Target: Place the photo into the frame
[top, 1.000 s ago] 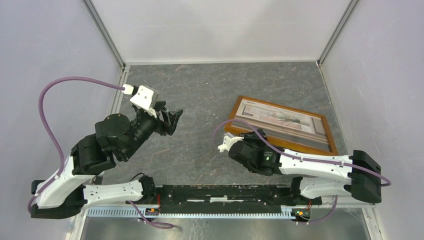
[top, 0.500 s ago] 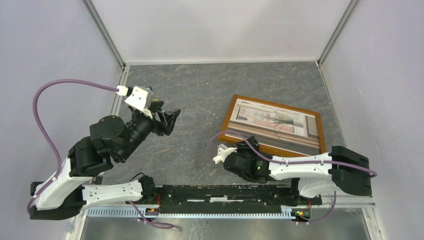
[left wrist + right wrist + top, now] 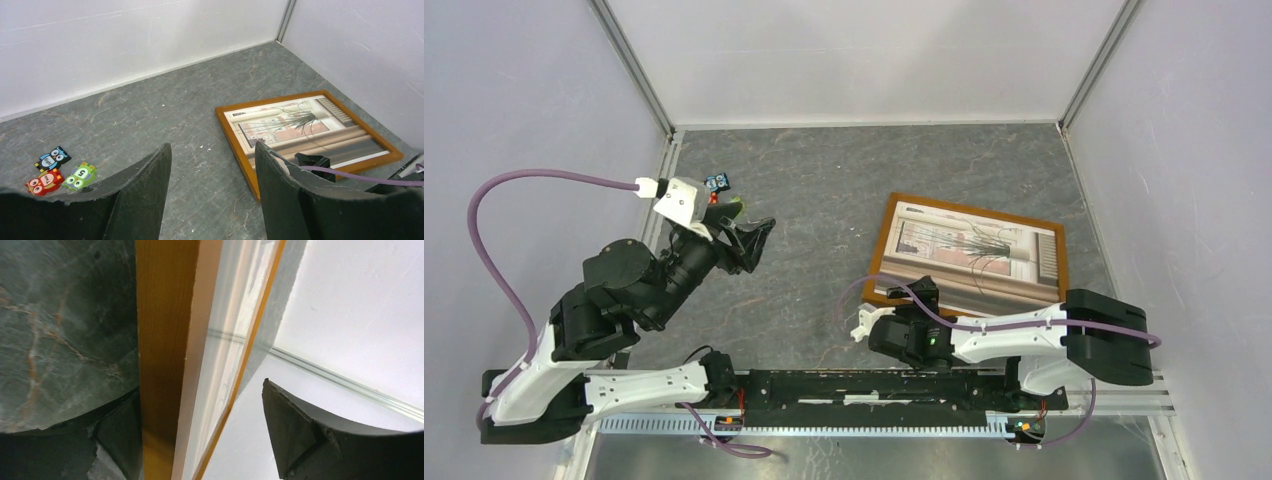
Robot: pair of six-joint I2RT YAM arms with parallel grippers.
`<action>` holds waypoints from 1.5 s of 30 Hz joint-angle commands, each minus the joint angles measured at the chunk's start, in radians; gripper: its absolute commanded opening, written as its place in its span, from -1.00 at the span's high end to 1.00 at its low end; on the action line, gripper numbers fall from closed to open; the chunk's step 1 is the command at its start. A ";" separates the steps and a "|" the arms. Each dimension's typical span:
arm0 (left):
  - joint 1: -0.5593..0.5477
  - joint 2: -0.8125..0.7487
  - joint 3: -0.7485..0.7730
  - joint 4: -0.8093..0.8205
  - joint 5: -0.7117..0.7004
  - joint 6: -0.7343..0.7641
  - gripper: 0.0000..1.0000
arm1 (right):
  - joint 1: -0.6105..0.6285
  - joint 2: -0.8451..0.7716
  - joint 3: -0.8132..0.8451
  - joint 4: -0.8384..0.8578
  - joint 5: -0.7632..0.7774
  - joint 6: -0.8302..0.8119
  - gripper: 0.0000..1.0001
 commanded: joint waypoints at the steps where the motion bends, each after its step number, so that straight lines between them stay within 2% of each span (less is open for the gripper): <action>1: 0.002 -0.021 -0.018 0.074 0.010 0.001 -0.36 | 0.018 -0.006 0.098 -0.089 -0.034 0.116 -0.80; 4: 0.002 -0.026 -0.022 0.084 0.013 0.003 -0.36 | 0.047 -0.035 0.133 -0.128 -0.072 0.160 -0.96; 9: 0.002 -0.024 -0.026 0.099 0.011 0.010 -0.36 | 0.105 -0.085 0.224 -0.173 -0.143 0.216 -0.96; 13: 0.003 -0.011 0.022 0.047 0.025 -0.030 -0.38 | 0.143 -0.125 0.284 -0.202 -0.196 0.246 -0.96; 17: 0.002 -0.036 0.071 -0.013 0.058 -0.107 -0.41 | 0.187 -0.178 0.377 -0.248 -0.130 0.328 -0.96; 22: 0.002 -0.043 0.155 -0.057 0.082 -0.173 -0.63 | 0.190 -0.223 0.617 -0.379 0.030 0.512 -0.96; 26: 0.002 -0.031 0.230 -0.054 0.108 -0.195 -0.74 | 0.189 -0.330 0.737 -0.351 0.042 0.530 -0.96; 30: 0.002 0.002 0.334 -0.061 0.142 -0.217 -0.81 | 0.189 -0.476 0.791 -0.263 0.035 0.514 -0.96; 32: 0.002 0.019 0.372 -0.044 0.164 -0.196 -0.99 | 0.189 -0.551 0.808 -0.212 0.005 0.488 -0.96; 38: 0.002 0.093 0.537 -0.082 0.162 -0.138 -1.00 | 0.189 -0.669 0.880 -0.094 -0.038 0.367 -0.96; 45: 0.002 0.066 0.530 -0.040 0.135 -0.092 -1.00 | 0.189 -0.700 0.846 0.110 -0.048 0.155 -0.96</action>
